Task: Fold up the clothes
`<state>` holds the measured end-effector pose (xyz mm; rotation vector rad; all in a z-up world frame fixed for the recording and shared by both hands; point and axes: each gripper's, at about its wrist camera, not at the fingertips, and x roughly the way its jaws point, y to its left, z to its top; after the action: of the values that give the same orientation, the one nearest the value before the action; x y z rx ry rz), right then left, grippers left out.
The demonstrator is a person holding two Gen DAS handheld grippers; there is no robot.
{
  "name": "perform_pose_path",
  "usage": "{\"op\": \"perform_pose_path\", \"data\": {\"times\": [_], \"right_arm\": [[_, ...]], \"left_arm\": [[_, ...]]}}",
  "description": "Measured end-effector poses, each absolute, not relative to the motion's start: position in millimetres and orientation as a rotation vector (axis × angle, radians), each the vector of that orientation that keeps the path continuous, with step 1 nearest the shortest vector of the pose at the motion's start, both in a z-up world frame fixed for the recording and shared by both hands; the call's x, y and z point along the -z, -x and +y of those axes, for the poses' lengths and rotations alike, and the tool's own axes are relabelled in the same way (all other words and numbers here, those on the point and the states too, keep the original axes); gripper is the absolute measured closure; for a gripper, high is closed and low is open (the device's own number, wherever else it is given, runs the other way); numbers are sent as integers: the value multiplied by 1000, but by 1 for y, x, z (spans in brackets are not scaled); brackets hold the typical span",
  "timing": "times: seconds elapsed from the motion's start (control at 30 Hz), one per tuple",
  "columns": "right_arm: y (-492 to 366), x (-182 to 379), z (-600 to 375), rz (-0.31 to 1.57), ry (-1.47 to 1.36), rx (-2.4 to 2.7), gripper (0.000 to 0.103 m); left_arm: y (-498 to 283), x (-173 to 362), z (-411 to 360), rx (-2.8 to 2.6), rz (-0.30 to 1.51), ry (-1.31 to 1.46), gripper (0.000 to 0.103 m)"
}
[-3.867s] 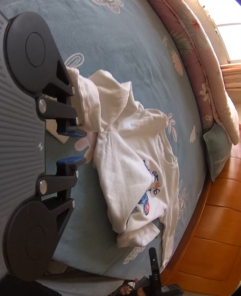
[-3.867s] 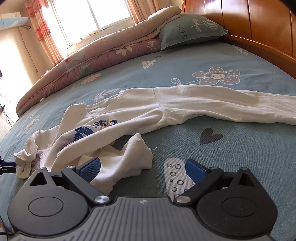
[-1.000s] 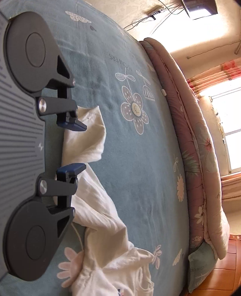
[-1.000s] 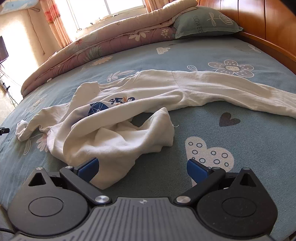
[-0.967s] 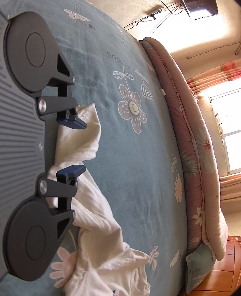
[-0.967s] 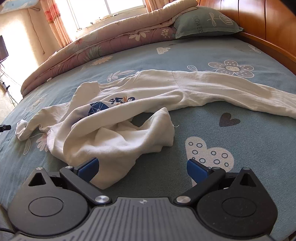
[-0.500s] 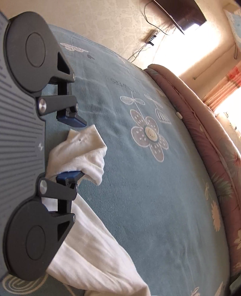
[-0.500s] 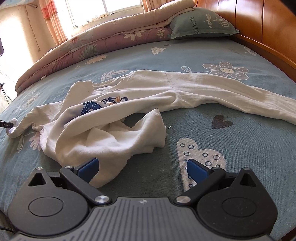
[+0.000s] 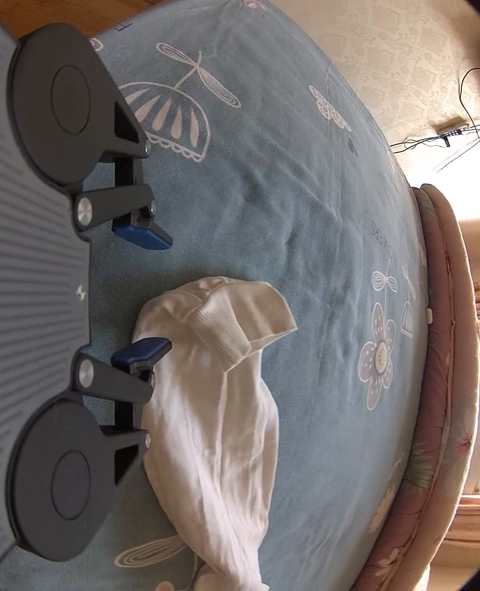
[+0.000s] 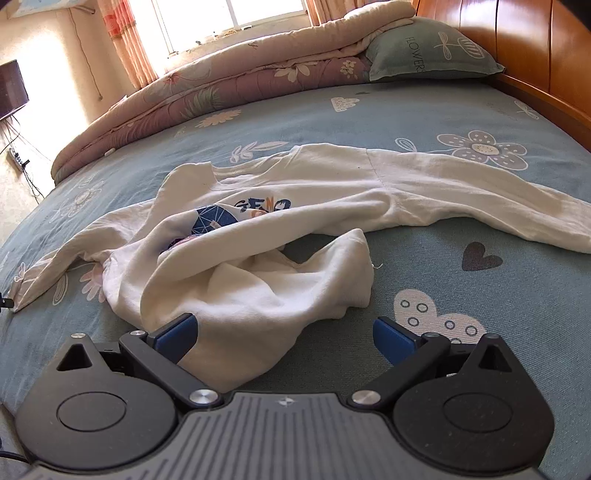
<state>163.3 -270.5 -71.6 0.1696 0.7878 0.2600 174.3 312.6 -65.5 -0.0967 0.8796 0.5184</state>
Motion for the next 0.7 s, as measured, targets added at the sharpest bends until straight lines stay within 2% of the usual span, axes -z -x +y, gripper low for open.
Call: {"op": "perform_pose_path", "data": {"times": [0.13,0.3,0.5,0.7], "right_arm": [[-161,66,-266,778,-157,-270,0],[-159,62,-262,775,-142,-264,0],[-157,60,-265,771,-126,-252,0],[-159,61,-261,767,-147,-279,0]], "left_arm": [[-199,66,320,-474,853,89,40],[-215,80,327,-603,880,-16,40],[-187,59,367,-805,813,41,43],[-183,30,329,-556,770,83,42]]}}
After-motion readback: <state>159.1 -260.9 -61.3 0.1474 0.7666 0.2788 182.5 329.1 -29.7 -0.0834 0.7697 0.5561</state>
